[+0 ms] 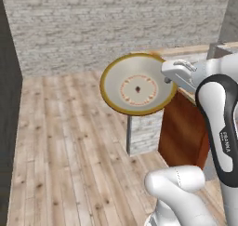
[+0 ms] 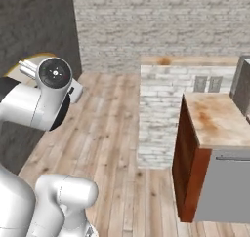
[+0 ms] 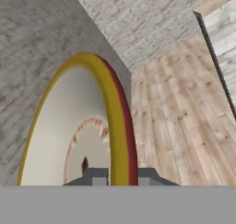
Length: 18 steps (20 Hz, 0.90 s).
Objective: Take the smaller bowl and place it next to the appetizer plate on the dining counter , and place the larger bowl next to the plate with cooked food.
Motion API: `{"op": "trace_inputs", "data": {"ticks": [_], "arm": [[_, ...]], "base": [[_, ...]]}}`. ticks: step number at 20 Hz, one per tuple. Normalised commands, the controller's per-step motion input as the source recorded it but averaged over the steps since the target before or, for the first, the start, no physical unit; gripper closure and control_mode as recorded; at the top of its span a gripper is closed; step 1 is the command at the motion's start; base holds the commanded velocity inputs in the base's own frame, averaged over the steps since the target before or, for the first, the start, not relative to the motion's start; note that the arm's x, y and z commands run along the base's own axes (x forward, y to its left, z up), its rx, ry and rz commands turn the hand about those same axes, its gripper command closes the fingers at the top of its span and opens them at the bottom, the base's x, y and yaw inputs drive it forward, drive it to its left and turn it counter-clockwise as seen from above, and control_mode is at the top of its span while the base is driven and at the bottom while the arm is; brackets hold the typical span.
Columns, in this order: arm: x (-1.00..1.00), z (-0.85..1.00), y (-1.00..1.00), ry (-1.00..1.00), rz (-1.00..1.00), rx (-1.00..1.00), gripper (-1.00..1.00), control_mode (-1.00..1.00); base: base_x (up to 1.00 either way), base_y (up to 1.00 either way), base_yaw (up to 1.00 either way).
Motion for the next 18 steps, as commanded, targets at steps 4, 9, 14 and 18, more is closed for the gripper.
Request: {"op": "trace_inputs", "data": {"ticks": [4,9,14,18], "arm": [[0.00,0.00,0.00,0.00,0.00,0.00,1.00,1.00],[0.00,0.00,0.00,0.00,0.00,0.00,1.00,1.00],[0.00,0.00,0.00,0.00,0.00,0.00,1.00,1.00],[0.00,0.00,0.00,0.00,0.00,0.00,1.00,1.00]], "base": [[1.00,0.99,-0.17],[1.00,0.95,-0.17],[1.00,0.58,-0.37],[1.00,0.63,-0.48]]}}
